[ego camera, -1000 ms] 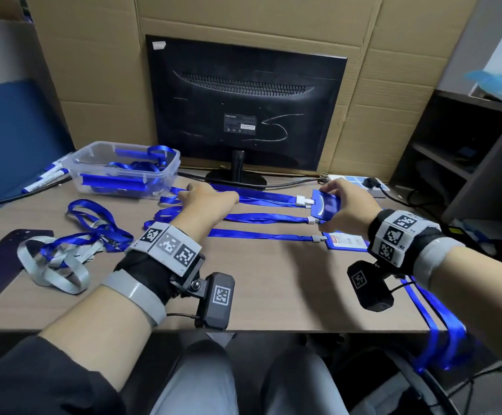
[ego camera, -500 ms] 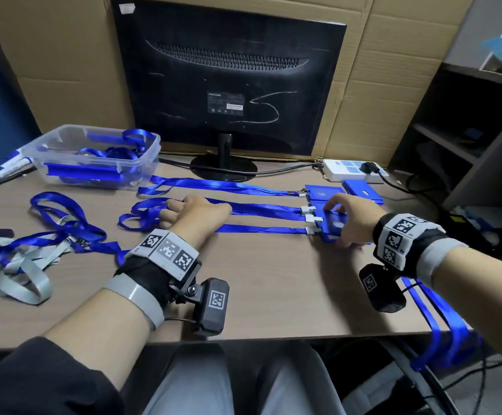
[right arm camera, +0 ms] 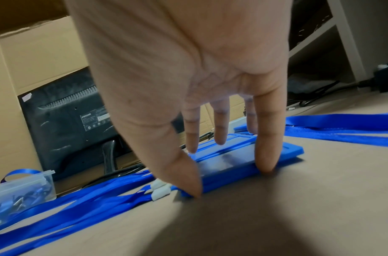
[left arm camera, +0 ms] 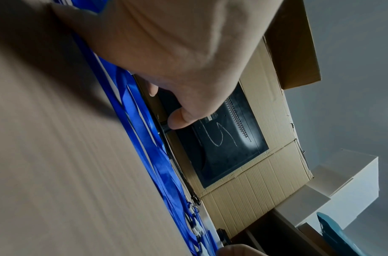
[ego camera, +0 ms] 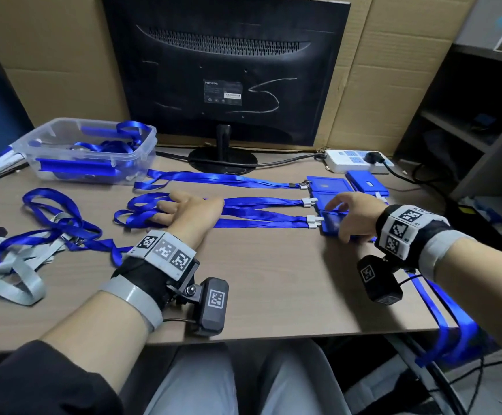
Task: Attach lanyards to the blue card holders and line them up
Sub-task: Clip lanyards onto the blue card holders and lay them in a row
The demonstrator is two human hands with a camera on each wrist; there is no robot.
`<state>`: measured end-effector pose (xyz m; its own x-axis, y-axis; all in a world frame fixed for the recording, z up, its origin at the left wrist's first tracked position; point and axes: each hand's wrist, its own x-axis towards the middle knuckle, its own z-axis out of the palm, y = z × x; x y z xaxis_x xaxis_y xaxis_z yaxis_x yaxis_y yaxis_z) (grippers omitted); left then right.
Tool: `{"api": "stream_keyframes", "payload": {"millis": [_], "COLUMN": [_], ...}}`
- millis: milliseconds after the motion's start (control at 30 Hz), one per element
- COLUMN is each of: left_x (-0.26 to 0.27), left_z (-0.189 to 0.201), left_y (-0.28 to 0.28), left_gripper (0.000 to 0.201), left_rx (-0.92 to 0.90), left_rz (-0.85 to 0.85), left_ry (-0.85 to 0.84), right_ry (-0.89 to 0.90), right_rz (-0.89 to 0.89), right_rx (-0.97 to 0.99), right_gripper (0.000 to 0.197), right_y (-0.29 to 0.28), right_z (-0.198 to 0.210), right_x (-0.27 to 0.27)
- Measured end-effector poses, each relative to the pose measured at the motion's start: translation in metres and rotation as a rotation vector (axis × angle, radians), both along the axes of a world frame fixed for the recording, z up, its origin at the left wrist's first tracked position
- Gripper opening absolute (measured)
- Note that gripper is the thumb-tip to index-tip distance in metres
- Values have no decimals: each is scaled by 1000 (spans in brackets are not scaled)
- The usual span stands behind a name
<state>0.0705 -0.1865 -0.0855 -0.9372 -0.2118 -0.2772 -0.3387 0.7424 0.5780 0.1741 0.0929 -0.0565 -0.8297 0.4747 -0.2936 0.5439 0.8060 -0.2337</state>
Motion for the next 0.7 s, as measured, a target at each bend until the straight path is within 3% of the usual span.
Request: {"api": "stream_keyframes", "payload": {"millis": [200,367,700], "left_x": [7,10,9], "left_z": [3,6,14], "left_y": [-8,-17,-17], "left_gripper": [70,67,61], "left_rx": [6,5,59], "left_rz": [-2,2,-43], "left_ry": [56,105,114], "right_ry": [37,-86,-83], "right_rz": [-157,-133,-133], "right_rx": [99,212,230], "right_gripper": [59,87,56], "right_y": [-5,-11,-11], "right_z": [3,-2,-4], "right_x": [4,5,6]}}
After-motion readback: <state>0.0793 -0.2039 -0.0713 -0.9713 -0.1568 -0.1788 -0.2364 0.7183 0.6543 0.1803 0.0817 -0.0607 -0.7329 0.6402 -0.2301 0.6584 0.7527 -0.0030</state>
